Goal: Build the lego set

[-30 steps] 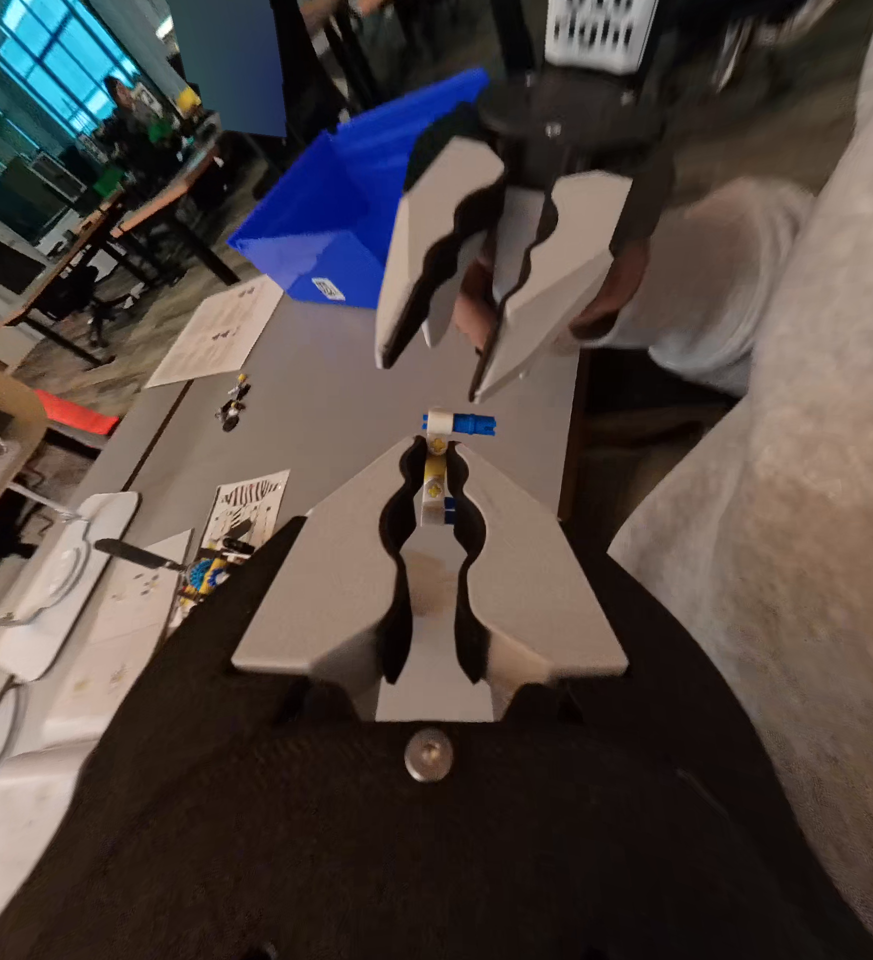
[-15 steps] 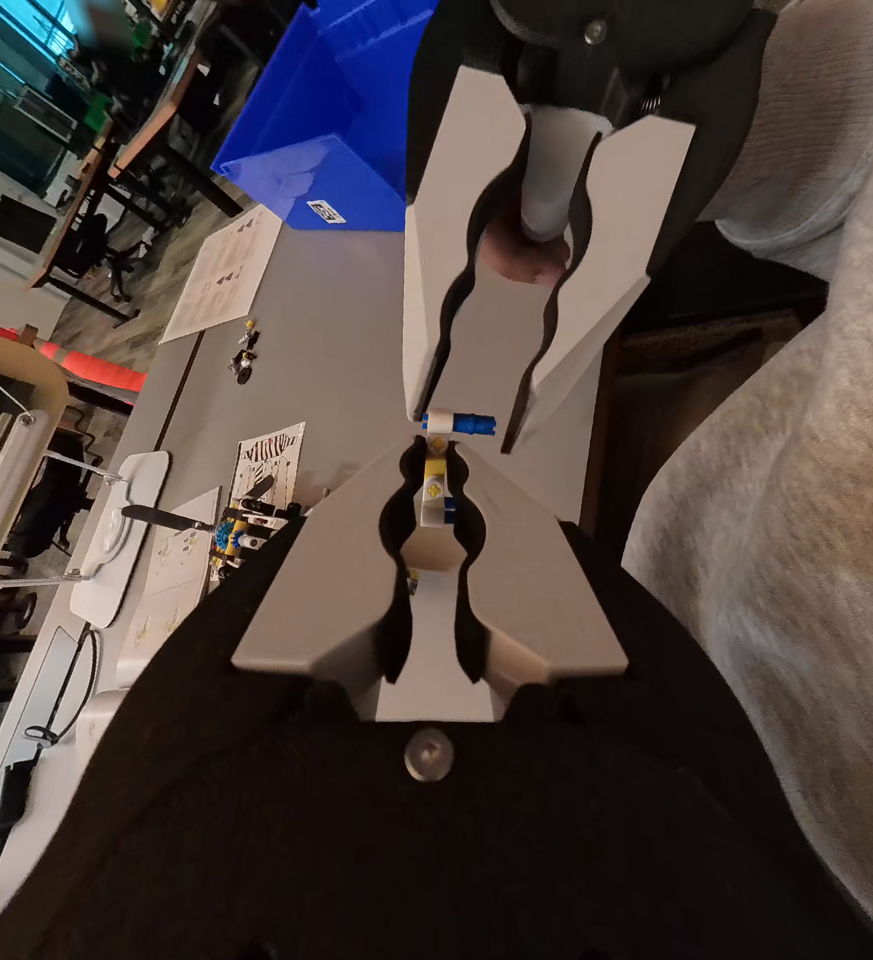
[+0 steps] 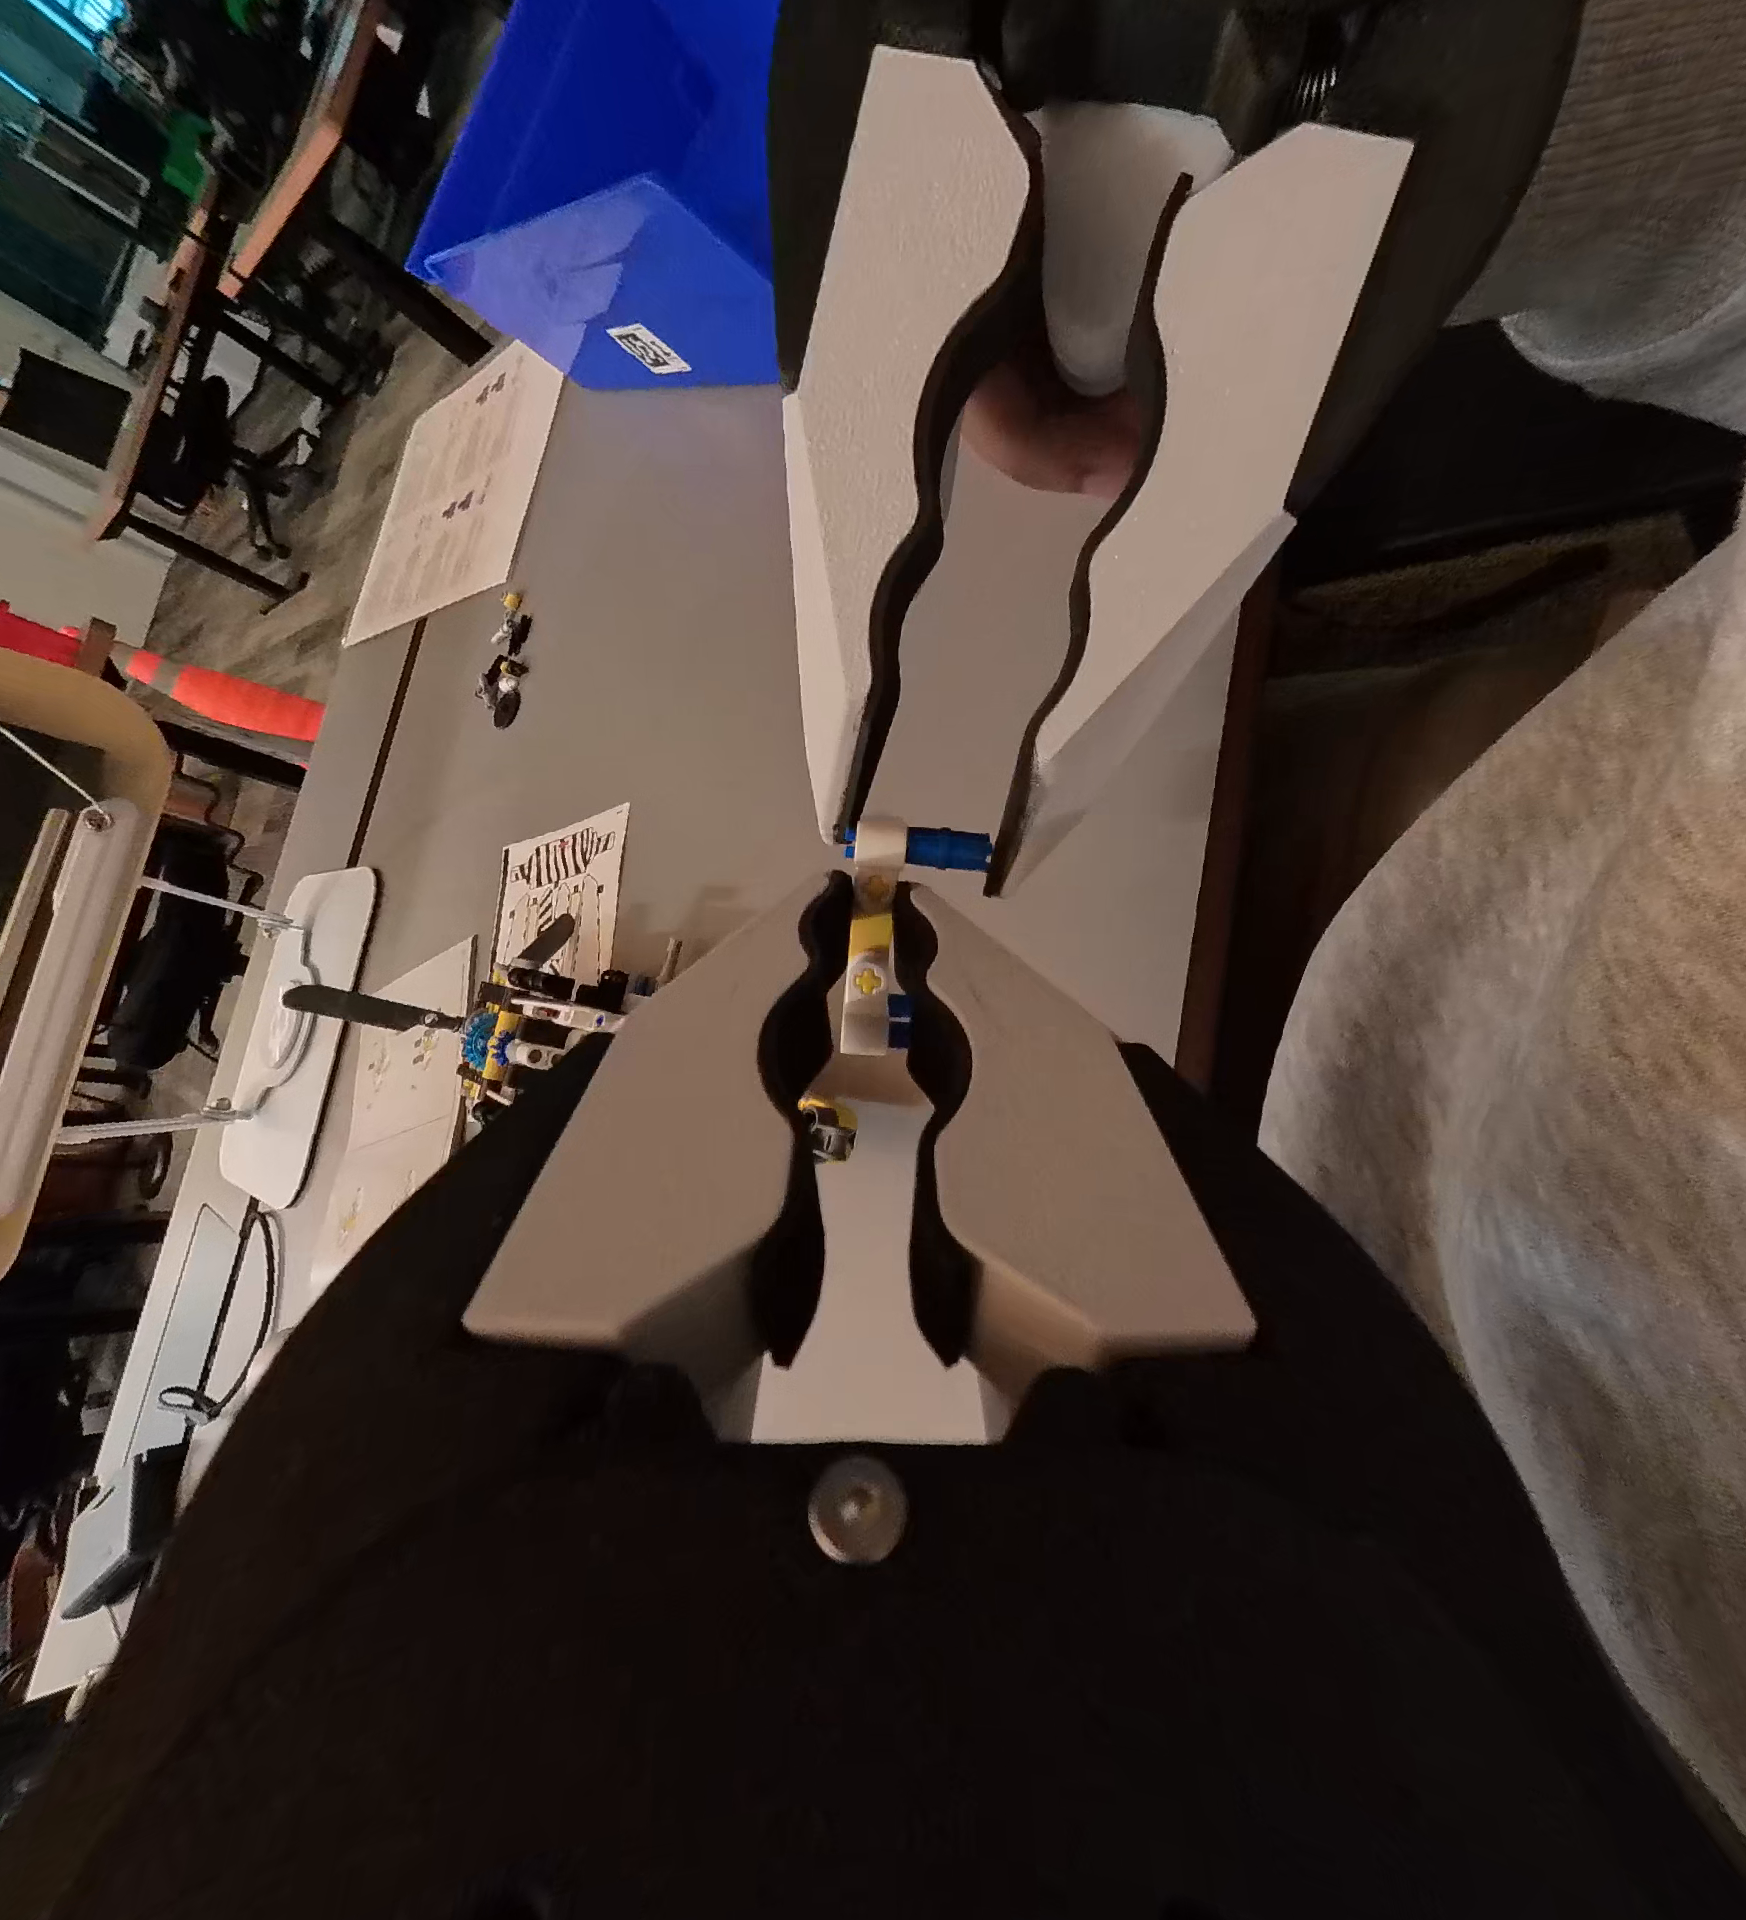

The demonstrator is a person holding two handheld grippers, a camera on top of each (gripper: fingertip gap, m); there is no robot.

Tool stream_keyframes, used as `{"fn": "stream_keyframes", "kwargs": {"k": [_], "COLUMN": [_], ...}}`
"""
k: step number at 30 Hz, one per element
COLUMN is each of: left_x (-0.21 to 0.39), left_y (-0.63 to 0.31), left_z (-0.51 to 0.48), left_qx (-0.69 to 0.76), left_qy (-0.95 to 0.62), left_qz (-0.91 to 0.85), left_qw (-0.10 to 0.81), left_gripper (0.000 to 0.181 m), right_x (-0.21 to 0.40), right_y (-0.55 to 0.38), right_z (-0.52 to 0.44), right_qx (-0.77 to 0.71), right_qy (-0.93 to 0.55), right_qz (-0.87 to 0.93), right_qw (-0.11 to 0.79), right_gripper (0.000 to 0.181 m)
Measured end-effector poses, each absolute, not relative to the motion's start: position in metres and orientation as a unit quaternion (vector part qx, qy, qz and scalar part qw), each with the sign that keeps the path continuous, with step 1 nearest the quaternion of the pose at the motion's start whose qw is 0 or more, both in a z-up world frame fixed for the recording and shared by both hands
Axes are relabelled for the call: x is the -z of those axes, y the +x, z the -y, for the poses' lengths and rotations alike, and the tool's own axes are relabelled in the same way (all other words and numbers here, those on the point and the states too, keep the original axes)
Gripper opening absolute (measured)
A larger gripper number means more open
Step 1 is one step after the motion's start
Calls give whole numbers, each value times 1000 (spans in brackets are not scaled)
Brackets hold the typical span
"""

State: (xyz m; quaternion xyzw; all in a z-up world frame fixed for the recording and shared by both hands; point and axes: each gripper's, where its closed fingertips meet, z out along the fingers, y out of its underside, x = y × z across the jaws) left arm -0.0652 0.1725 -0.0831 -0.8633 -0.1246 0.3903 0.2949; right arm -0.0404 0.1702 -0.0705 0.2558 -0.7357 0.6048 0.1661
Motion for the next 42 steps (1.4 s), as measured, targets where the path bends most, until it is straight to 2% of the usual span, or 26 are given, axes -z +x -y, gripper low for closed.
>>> {"fn": "stream_keyframes", "kwargs": {"k": [11, 20, 22, 42], "left_x": [86, 85, 85, 86], "left_y": [-63, -63, -62, -67], "left_z": [-176, -177, -178, -174], "left_qx": [-380, -370, -367, -377], "left_qy": [-869, -870, -871, -866], "left_qz": [129, 139, 138, 143], "left_qw": [290, 295, 297, 295], "left_gripper": [5, 4, 4, 5], "right_x": [73, 72, 72, 71], "right_y": [-38, -39, -41, -45], "right_z": [-172, -173, -174, -169], "right_qx": [-599, -597, -595, -599], "right_qy": [249, 242, 240, 231], "right_qz": [748, 751, 751, 751], "right_qw": [142, 147, 156, 151], "right_gripper": [21, 20, 14, 15]}}
